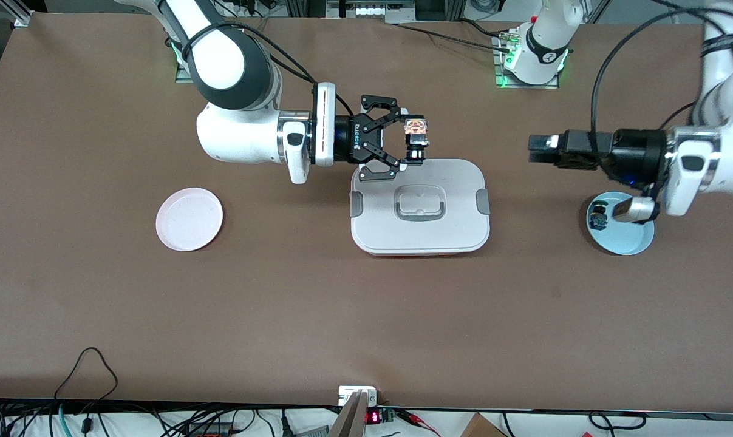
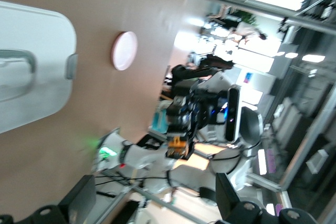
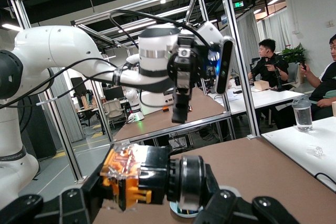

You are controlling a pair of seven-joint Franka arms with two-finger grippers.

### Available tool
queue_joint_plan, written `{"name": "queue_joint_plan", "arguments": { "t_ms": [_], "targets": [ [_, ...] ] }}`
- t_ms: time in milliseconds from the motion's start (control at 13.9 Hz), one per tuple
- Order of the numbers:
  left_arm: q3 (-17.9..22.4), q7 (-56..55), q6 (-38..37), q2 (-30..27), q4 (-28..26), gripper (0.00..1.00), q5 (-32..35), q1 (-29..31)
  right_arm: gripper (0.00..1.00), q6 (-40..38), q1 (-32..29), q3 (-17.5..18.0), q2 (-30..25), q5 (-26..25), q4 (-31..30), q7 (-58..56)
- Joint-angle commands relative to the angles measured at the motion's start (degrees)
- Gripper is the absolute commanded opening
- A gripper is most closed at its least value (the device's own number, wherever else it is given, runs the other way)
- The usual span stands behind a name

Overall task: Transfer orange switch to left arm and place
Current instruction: 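Bring the open left gripper to the switch held by the right gripper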

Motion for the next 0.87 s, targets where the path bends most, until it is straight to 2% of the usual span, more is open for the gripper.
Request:
{"name": "queue_joint_plan", "arguments": {
  "t_ms": [0, 289, 361, 649, 794],
  "targets": [
    [-3.83, 2.73, 5.76, -2.6, -7.52, 1.0, -5.1, -0.14, 0.01, 0.26, 0.48, -0.32, 0.03, 1.47, 0.31, -1.04],
    [-9.8, 6.08, 12.42, -5.67, -14.29, 1.0, -7.9, -0.14, 0.01, 0.26, 0.48, -0.32, -0.06, 1.55, 0.31, -0.86],
    [-11.39, 6.08, 13.41, -6.03, -14.91, 1.0, -8.7, -0.05, 0.01, 0.34, 0.48, -0.4, -0.06, 1.55, 0.23, -0.95],
    [-12.28, 3.11, 13.15, -7.0, -15.1, 1.0, -8.79, -0.13, 0.01, 0.69, 0.48, -0.4, -0.06, 1.38, 0.14, -1.03],
    [-14.38, 1.96, 13.41, -7.96, -15.27, 1.0, -8.88, 0.21, 0.01, 0.87, 0.48, -0.4, -0.15, 1.38, 0.05, -1.03]
  ]
}}
